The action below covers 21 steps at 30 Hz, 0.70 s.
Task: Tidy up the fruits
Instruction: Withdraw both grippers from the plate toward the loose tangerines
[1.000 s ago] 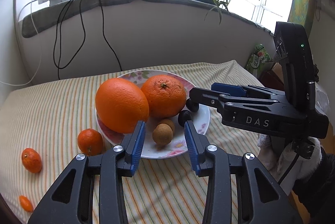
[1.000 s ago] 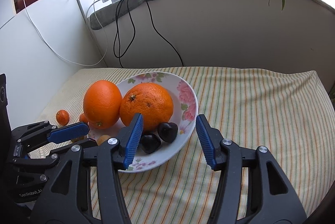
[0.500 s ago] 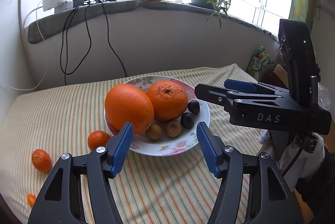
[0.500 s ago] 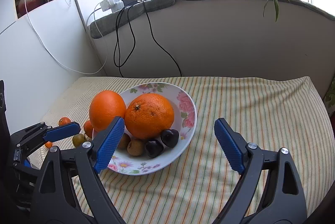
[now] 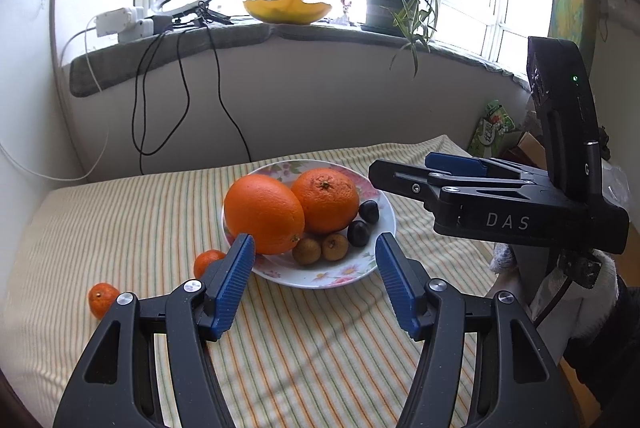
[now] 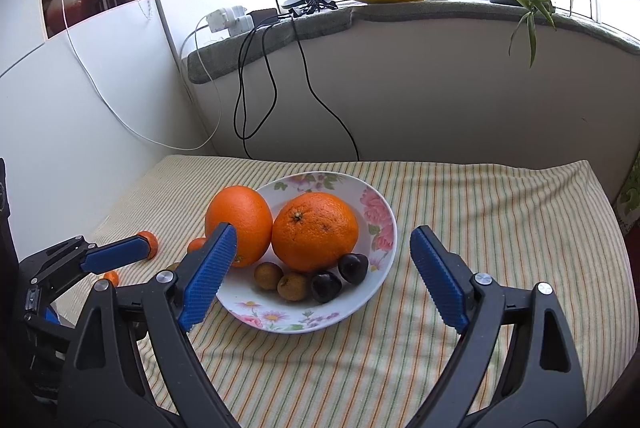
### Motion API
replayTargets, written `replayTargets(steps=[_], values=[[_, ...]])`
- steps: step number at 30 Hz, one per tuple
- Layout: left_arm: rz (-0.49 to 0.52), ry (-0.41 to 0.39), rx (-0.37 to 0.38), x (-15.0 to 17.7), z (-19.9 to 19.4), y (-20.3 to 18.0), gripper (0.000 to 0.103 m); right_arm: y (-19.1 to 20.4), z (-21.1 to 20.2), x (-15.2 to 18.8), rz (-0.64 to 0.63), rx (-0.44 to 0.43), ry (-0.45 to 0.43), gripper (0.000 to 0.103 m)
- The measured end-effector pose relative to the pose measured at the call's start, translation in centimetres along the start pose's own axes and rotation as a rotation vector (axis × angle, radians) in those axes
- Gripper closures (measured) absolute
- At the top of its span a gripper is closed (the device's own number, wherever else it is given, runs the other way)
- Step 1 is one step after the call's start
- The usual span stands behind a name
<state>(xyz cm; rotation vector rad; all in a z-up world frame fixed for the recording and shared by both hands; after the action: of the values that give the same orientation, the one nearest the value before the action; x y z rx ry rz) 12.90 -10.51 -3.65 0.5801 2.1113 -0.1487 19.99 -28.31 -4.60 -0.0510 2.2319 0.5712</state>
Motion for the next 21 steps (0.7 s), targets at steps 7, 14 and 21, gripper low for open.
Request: replayTargets(steps=[7, 14, 21], values=[[-0.01, -0.008, -0.024, 0.7, -1.6, 0.9, 0.04, 1.8, -0.7, 0.2, -0.015, -0.022, -0.003, 0.012], [-0.051, -0.002, -0.061, 2.7, -3.4, 3.2, 0.04, 4.2, -0.6, 0.7, -0.048, -0.064, 0.013, 0.012], [-0.128, 0.035, -0.124, 6.5, -5.4, 7.0, 0.04, 7.6, 0.1, 1.5, -0.101, -0.13, 0.042, 0.012]])
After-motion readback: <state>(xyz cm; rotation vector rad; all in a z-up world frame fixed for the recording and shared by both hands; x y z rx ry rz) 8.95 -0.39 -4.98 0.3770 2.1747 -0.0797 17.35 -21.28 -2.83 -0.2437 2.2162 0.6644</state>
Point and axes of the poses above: each gripper's, at about its wrist camera, not at the fingertips, and z roughly the way its jaws point, y to its left, x to its underside, the point moved 2 cm from there along z, roughly the way its jaws point, and after that the axes turned 15 degrees about z, right-handed, at the moved point
